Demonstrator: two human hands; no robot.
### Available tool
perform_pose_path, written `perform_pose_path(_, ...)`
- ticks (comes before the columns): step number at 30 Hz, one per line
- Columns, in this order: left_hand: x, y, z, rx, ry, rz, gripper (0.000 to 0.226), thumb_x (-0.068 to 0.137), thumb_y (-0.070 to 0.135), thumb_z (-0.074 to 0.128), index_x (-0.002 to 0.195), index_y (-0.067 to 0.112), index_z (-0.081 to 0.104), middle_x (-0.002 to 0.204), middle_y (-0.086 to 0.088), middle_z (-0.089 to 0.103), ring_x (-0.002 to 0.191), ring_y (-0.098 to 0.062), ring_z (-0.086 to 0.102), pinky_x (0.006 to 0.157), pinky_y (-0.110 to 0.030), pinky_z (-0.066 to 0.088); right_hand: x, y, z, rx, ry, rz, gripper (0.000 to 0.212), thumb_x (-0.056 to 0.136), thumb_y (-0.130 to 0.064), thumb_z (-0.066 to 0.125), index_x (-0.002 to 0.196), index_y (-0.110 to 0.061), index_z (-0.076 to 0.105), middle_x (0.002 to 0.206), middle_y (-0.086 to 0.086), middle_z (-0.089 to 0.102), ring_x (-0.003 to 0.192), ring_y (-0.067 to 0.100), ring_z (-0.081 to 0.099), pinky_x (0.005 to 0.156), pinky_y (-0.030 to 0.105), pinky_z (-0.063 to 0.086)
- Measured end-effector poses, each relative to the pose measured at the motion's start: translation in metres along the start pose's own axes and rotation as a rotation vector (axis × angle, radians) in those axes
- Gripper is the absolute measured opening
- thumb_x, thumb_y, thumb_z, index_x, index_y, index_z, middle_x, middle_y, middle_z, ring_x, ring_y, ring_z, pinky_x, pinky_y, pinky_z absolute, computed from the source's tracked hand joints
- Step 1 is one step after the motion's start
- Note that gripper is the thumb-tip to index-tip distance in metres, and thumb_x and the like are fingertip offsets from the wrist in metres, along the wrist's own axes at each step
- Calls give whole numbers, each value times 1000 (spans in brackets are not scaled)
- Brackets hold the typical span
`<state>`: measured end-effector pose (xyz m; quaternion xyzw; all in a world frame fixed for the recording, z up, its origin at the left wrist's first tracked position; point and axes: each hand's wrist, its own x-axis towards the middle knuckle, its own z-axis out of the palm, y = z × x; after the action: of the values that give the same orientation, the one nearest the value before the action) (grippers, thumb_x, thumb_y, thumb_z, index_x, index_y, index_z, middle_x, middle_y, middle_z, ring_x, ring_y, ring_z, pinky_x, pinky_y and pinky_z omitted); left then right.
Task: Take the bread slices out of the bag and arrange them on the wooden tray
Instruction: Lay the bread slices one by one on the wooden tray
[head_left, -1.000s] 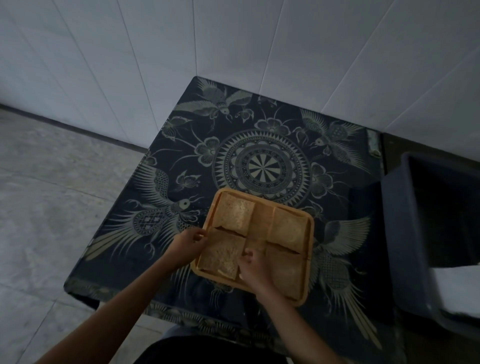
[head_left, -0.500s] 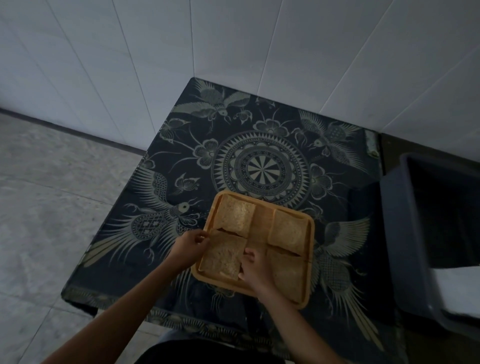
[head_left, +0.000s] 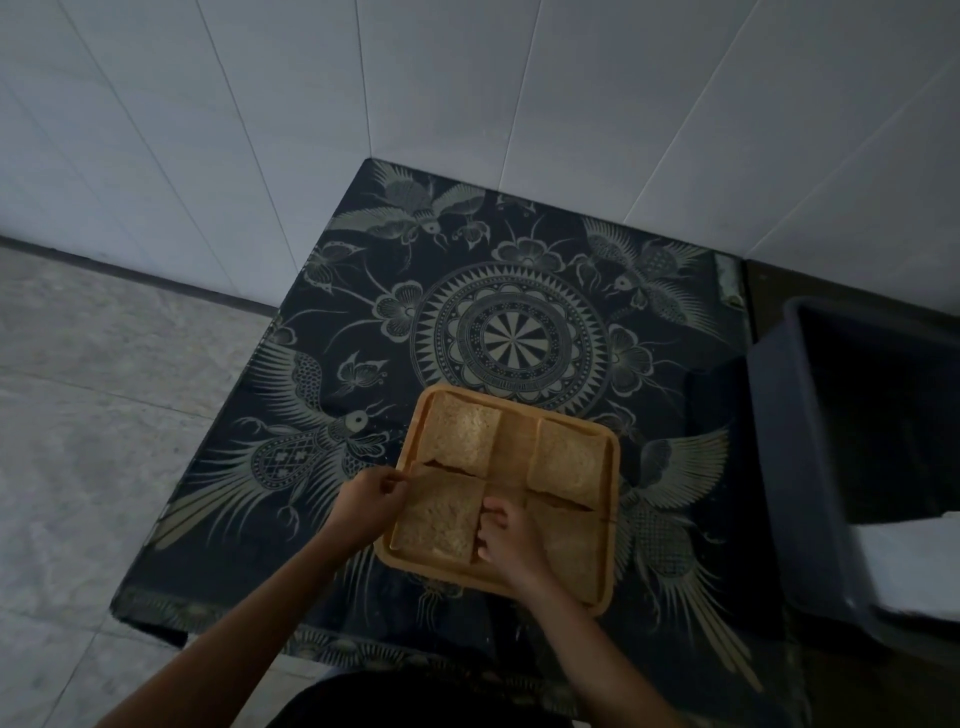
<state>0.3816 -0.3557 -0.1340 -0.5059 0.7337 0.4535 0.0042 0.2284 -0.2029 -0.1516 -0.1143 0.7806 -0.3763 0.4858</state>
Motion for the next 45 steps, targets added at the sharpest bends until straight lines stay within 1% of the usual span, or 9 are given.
perform_pose_path(5, 0, 27, 7, 85, 142, 59, 21, 94, 27, 58, 106, 16, 70, 96, 0, 74, 86, -16, 68, 72, -32, 55, -9, -3, -42, 14, 124, -83, 16, 103, -27, 57, 116, -28, 66, 112, -4, 68, 97, 11, 68, 76, 27, 60)
perform_pose_path(11, -5, 71, 43, 13, 4, 163, 21, 95, 26, 59, 111, 18, 70, 102, 3, 73, 92, -13, 67, 82, -33, 58, -17, 13, -112, 6, 317, -81, 21, 100, -28, 58, 118, -27, 68, 111, -7, 68, 104, 12, 66, 92, 41, 59)
perform_pose_path(18, -7, 93, 89, -56, -153, 117, 25, 96, 31, 57, 116, 20, 67, 107, 4, 69, 89, -4, 61, 70, -23, 47, -25, 35, -145, 62, 311, -2, 25, 101, -25, 56, 124, -22, 66, 115, 3, 72, 101, 17, 70, 91, 43, 62)
perform_pose_path(24, -9, 92, 114, -85, -189, 40, 37, 97, 30, 57, 130, 13, 62, 119, -6, 68, 105, -19, 64, 93, -40, 54, -30, 45, -148, 1, 277, 47, 19, 99, -22, 56, 101, -33, 71, 102, -3, 74, 97, 17, 71, 92, 48, 61)
perform_pose_path(27, -12, 91, 123, -62, -164, 21, 40, 95, 30, 59, 132, 15, 61, 116, -3, 70, 102, -18, 65, 91, -40, 55, -31, 50, -144, -69, 240, 83, 25, 94, -30, 56, 113, -23, 72, 109, 1, 74, 105, 25, 71, 94, 48, 60)
perform_pose_path(31, -17, 92, 126, -28, -147, 19, 32, 93, 33, 60, 122, 21, 69, 109, 4, 73, 99, -13, 66, 88, -35, 54, -33, 53, -138, -112, 200, 100, 46, 95, -33, 60, 137, -13, 64, 128, 5, 70, 114, 23, 68, 99, 48, 57)
perform_pose_path(35, -18, 94, 126, -73, -177, -7, 27, 93, 32, 59, 114, 26, 74, 105, 7, 76, 96, -10, 68, 91, -38, 56, -30, 56, -135, -106, 222, 112, 39, 98, -26, 59, 122, 4, 66, 125, 11, 71, 109, 18, 67, 96, 49, 59)
perform_pose_path(38, -18, 94, 125, -118, -173, -14, 27, 94, 29, 57, 114, 27, 75, 103, 7, 76, 97, -11, 69, 92, -40, 56, -32, 52, -135, -83, 205, 124, 36, 99, -24, 58, 126, -3, 68, 132, 8, 67, 116, 22, 65, 98, 49, 58)
perform_pose_path(45, -20, 98, 123, -184, -156, 23, 31, 93, 23, 57, 86, 47, 73, 84, 18, 75, 83, 0, 68, 71, -26, 53, -29, 52, -134, -51, 212, 155, 35, 99, -17, 58, 123, 7, 64, 130, 25, 66, 81, 12, 67, 82, 48, 64)
